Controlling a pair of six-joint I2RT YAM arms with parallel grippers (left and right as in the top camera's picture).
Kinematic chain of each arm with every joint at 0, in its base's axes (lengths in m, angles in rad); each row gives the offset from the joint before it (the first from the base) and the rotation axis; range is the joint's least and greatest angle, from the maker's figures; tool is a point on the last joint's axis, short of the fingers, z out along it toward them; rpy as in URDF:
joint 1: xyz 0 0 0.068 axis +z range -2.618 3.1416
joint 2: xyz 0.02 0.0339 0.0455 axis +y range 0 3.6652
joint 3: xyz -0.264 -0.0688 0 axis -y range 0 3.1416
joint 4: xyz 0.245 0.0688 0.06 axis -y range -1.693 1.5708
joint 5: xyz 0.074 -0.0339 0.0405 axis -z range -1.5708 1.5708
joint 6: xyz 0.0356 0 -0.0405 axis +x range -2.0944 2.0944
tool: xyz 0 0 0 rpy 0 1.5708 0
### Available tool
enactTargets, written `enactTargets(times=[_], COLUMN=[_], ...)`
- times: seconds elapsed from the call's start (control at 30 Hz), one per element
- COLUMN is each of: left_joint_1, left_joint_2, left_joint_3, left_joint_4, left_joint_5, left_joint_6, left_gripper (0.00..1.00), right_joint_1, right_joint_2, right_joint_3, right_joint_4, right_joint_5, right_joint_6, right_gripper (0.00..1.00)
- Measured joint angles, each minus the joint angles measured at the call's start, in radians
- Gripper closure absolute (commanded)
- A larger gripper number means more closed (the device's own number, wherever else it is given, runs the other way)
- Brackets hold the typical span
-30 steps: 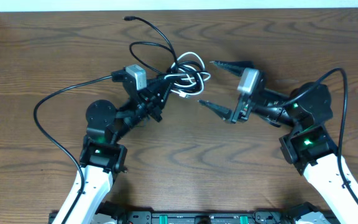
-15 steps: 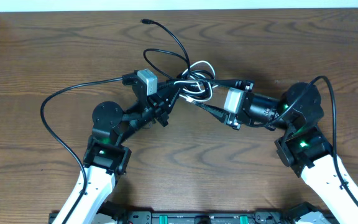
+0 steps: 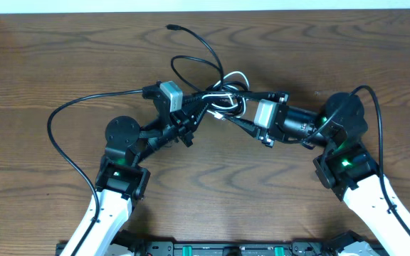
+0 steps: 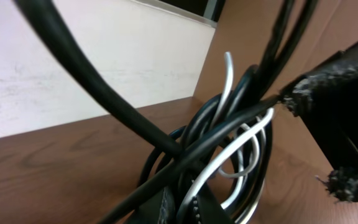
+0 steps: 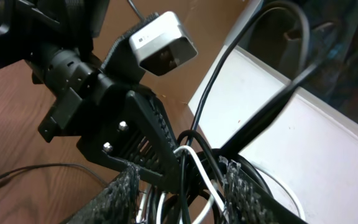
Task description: Untangle cables
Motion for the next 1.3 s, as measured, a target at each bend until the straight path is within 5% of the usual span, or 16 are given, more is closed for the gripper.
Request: enactTargets(times=[0.43, 0.93, 1.03, 1.3], left_joint_1=[0.0, 0.0, 0.0, 0.0], left_joint_2=[0.0, 0.0, 0.0, 0.0], left_joint_3=[0.0, 0.0, 0.0, 0.0], left_joint_4=[-0.018, 0.015, 0.015, 0.013], left_joint_5=[0.025, 0.048, 0.048, 0.048], left_joint_6=[0.045, 0.055, 0.055, 0.055], left_gripper=[0.93, 0.92, 0.93, 0.93], right_joint_1=[0.0, -0.001, -0.001, 0.0], right_joint_2=[0.002, 0.024, 0.024, 0.024], right_joint_3=[0.0, 0.0, 0.0, 0.0], right_joint_4=[0.03, -0.028, -0.028, -0.02], right_joint_5=[0.009, 0.016, 0.016, 0.016], right_joint_6=[-0.005, -0.019, -0.028, -0.03], right_gripper=[0.52, 0.83, 0.99, 0.99])
